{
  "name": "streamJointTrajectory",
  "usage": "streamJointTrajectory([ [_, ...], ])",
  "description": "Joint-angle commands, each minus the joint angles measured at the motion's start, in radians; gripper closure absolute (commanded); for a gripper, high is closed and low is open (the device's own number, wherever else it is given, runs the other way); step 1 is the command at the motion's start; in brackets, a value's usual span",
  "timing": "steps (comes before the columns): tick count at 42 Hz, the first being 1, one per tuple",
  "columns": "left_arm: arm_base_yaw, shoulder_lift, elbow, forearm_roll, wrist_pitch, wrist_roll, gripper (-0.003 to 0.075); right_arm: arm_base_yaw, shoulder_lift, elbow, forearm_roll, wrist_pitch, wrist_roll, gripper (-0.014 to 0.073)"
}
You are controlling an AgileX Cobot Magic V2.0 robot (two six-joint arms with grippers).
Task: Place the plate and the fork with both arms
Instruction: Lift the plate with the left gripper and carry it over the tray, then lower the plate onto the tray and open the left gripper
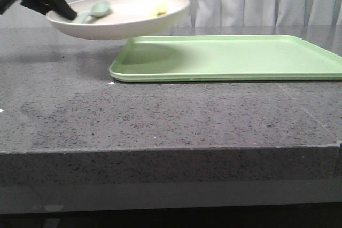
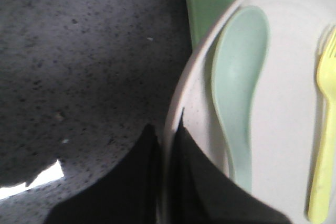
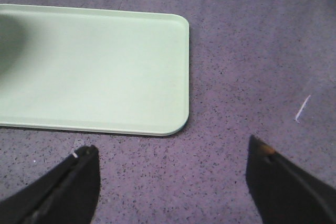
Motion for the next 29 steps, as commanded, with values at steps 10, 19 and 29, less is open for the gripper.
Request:
streamJointTrajectory([
  [10,-0.207,-0.057,-0.035,0.031,-0.201,-0.177,0.0738,-0.003,0.005,-0.035,-0.013,-0.069,-0.005,0.0001],
  [19,-0.304,-0.009,-0.078,0.033,-0.285,-0.273,0.0738,-0.003,0.005,-0.035,-0.013,-0.069,-0.005,0.0001],
  [29,-0.39,0.097,-0.224,0.106,-0.281,-0.413,0.0738,-0.003,0.005,-0.035,-0.013,-0.069,-0.005,0.0001],
])
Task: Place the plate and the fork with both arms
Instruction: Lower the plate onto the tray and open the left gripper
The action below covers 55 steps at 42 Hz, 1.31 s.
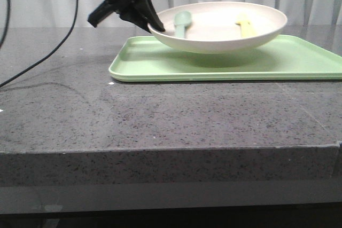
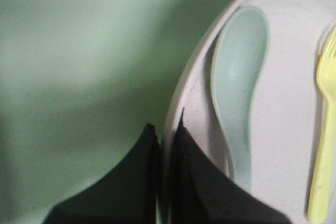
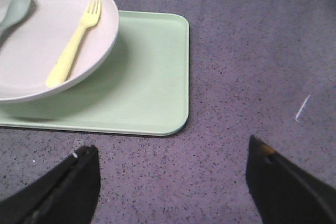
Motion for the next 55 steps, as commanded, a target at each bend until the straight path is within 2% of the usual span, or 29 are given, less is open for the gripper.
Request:
streamJointTrajectory([
  [1,-0.043,-0.03,-0.095,0.0,-0.046,-0.087,0.0738,-0.003,0.005,-0.035,-0.013,-0.069,-0.005,0.0001],
  [8,-0.088,0.021,-0.189,0.12,-0.043,-0.225,0.0738,-0.003,0.005,-0.035,-0.013,-0.069,-0.005,0.0001],
  [14,-0.102,0.053,-0.232,0.122,-0.035,-0.259,0.0738,-0.003,0.005,-0.035,-0.013,-0.069,-0.005,0.0001],
  [20,-0.112,0.055,-0.232,0.186,-0.03,-0.303,0.0738,-0.003,0.005,-0.035,-0.013,-0.069,-0.005,0.0001],
  [36,-0.112,0.053,-0.232,0.211,-0.001,-0.309,0.0731,-0.003,0.005,-0.035,-0.013,-0.069,-0.005,0.0001],
  [39,-0.112,0.053,-0.232,0.211,-0.001,-0.307,0.0692,-0.003,0.005,-0.035,-0.013,-0.069,-0.005,0.0001],
  [42,-0.112,0.053,-0.232,0.211,-0.001,-0.307,0.0612,-0.003,0.005,-0.035,-0.013,-0.069,-0.005,0.0001],
  [46,-0.112,0.05,-0.232,0.211,0.001,-0.307,0.0463,-0.003,0.005,-0.035,-0.013,-0.069,-0.005,0.0001],
  [50,-0.112,0.04,-0.232,0.211,0.005,-0.279,0.0345,-0.003,0.005,-0.035,-0.013,-0.069,-0.005,0.0001],
  [52,-0.112,0.027,-0.232,0.213,0.005,-0.251,0.0302,-0.003,0.005,-0.035,-0.013,-0.069,-0.005,0.0001],
  [55,-0.112,-0.001,-0.236,0.219,0.005,-0.217,0.0285,-0.003,0.005,-0.035,-0.013,-0.069,-0.005,0.0001],
])
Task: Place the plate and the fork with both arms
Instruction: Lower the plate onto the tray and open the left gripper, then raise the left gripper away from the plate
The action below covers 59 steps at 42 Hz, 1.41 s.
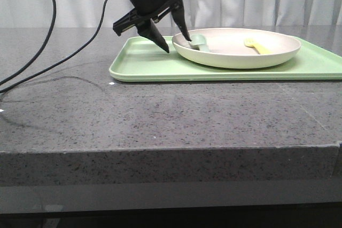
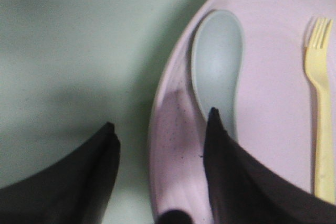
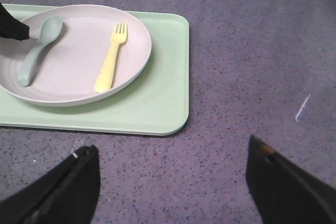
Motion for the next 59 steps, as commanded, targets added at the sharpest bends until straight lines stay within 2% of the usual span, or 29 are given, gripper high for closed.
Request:
streamJointTrajectory([
  [1,-0.011,-0.127,-0.041,-0.018,-0.032,0.06,0.0287,-0.003,0.005,-0.035,-0.013,-0.069,-0.005,0.0001],
  [7,-0.011,-0.214,-0.042,0.034,0.035,0.188,0.0288,-0.003,0.005,-0.035,-0.013,-0.069,-0.005,0.0001],
  [15,-0.011,-0.35,-0.042,0.294,0.137,0.198,0.0288,-0.003,0.005,-0.035,-0.013,-0.069,-0.005,0.0001],
  [22,-0.011,-0.51,0.058,0.353,0.144,0.246,0.0288,-0.003,0.005,-0.035,-0.013,-0.069,-0.005,0.0001],
  [30,-0.004,-0.728,0.344,0.353,0.042,0.307,0.0288,-0.003,0.005,-0.035,-0.013,-0.069,-0.005,0.0001],
  [35,0.022,-0.874,0.579,0.332,-0.061,0.322,0.0288,-0.003,0.005,-0.035,-0.012,-0.069,-0.005,0.0001],
  [41,0.103,-1.069,0.862,0.181,-0.184,0.437,0.0288,-0.003,0.005,-0.035,-0.012,-0.068,-0.005,0.0001],
  [44,0.148,-1.16,0.97,0.124,-0.197,0.5,0.0288,-0.003,0.005,-0.035,-0.008,-0.068,-0.005,0.0001],
  [49,0.199,-1.286,1.126,0.122,-0.197,0.53,0.0288,-0.003,0.005,-0.035,-0.007,-0.068,-0.005,0.0001],
  [55,0.207,-1.436,1.28,0.122,-0.198,0.564,0.0288,-0.003,0.02,-0.041,0.002,-0.059,-0.005,0.0001],
  [59,0.207,-1.502,1.35,0.122,-0.198,0.574,0.0288,0.001,0.058,-0.082,0.025,0.006,-0.005,0.0001],
])
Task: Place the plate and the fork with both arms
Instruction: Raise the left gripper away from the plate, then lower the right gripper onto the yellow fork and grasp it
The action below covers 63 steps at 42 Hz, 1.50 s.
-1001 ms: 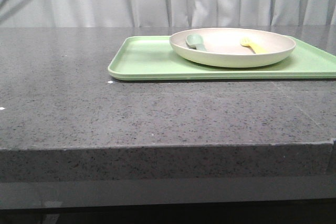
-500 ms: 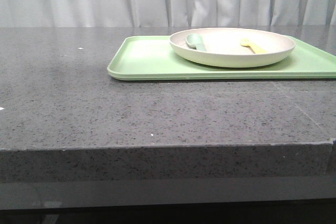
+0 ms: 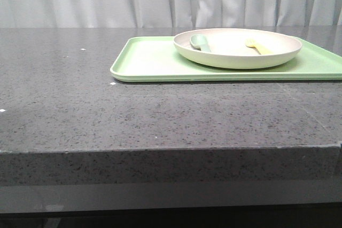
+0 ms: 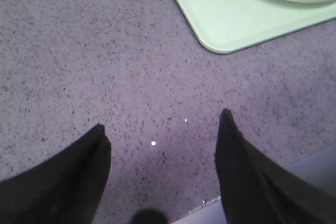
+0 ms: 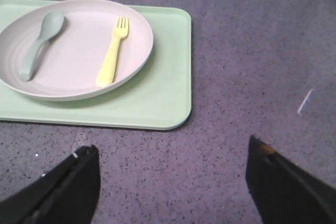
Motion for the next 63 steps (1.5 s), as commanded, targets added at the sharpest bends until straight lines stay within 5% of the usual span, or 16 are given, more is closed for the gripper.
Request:
streamJointTrajectory([
  [1,0.003,-0.065,0.031,-0.026,-0.071,0.015,0.0288,0.006,0.05,-0.077,0.023,-0.007,-0.003,0.0001],
  [23,0.003,-0.112,0.073,-0.026,-0.077,0.015,0.0288,0.228,0.502,-0.502,0.014,0.3,-0.051,0.0003],
  [63,0.003,-0.112,0.08,-0.026,-0.079,0.015,0.0288,0.179,1.319,-1.402,-0.038,0.778,0.066,0.0004],
])
